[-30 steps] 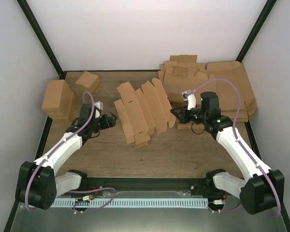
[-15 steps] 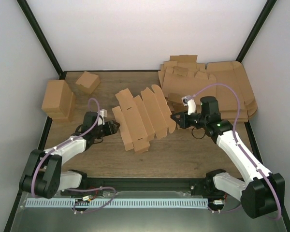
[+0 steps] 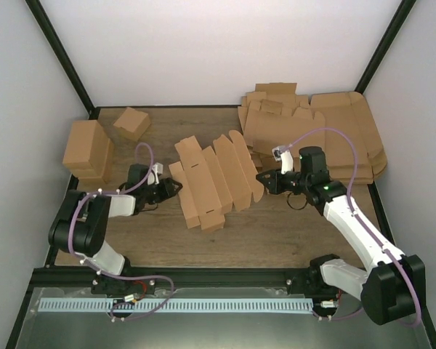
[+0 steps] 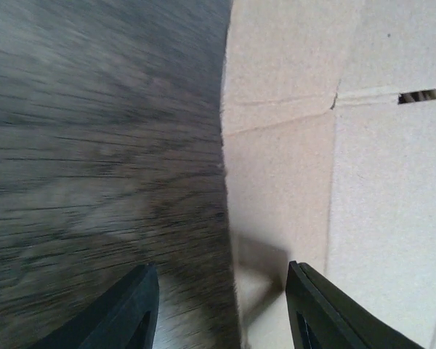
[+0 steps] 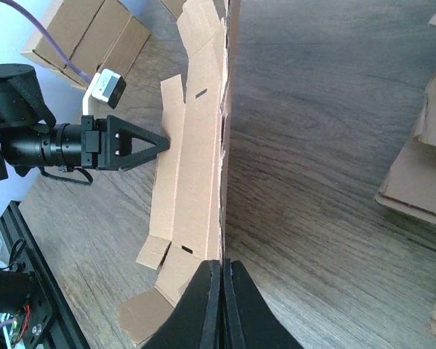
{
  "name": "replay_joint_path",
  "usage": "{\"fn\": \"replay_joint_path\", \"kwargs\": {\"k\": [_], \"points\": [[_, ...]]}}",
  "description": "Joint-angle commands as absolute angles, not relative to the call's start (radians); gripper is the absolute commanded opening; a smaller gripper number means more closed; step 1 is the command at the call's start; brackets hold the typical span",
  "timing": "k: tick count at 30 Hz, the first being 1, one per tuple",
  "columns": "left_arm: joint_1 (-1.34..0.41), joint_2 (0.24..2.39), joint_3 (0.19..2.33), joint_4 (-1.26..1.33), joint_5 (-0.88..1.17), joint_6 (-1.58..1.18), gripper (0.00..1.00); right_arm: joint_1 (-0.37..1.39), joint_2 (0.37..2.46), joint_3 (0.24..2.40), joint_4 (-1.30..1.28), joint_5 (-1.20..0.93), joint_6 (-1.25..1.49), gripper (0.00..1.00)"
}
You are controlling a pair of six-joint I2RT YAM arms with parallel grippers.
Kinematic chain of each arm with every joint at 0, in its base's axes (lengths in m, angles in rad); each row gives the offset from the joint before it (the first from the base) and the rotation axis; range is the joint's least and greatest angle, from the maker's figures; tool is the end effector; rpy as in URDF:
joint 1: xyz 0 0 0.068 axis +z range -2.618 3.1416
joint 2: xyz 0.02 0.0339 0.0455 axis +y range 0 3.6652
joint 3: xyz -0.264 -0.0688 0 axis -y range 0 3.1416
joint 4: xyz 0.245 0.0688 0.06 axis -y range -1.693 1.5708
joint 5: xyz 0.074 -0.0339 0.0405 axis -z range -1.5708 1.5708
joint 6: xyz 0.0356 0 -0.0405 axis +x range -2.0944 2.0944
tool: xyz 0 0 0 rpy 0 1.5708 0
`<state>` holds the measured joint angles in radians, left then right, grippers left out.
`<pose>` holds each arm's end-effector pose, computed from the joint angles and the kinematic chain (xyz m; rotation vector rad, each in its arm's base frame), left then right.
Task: Fold the paper box
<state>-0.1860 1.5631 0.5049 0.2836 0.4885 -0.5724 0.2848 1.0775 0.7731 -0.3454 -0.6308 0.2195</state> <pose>0.2581 -0.0656 0.1197 -0.2152 2.4179 -0.9348 0.2134 0.0844 0.2677 -0.4310 2.2040 0.9749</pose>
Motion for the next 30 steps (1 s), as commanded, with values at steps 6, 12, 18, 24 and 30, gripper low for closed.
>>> {"fn": "replay_joint_path", "kwargs": {"k": [6, 12, 18, 24, 30], "points": [[-0.181, 1.717, 0.564, 0.500, 0.740, -0.631, 0.28, 0.289, 1.076, 0.735, -0.302, -0.588, 0.271, 0.01], [-0.185, 1.670, 0.624, 0.355, 0.725, -0.558, 0.04, 0.289, 1.097, 0.705, -0.276, -0.607, 0.289, 0.01], [-0.251, 1.527, 0.743, -0.024, 0.489, -0.420, 0.04, 0.288, 1.112, 0.694, -0.301, -0.669, 0.294, 0.02], [-0.370, 1.555, 0.994, -0.492, 0.269, -0.288, 0.04, 0.328, 1.067, 0.609, -0.291, -0.768, 0.373, 0.04], [-0.465, 1.592, 1.205, -0.757, 0.003, -0.215, 0.04, 0.411, 0.960, 0.468, -0.269, -0.728, 0.517, 0.29]]}}
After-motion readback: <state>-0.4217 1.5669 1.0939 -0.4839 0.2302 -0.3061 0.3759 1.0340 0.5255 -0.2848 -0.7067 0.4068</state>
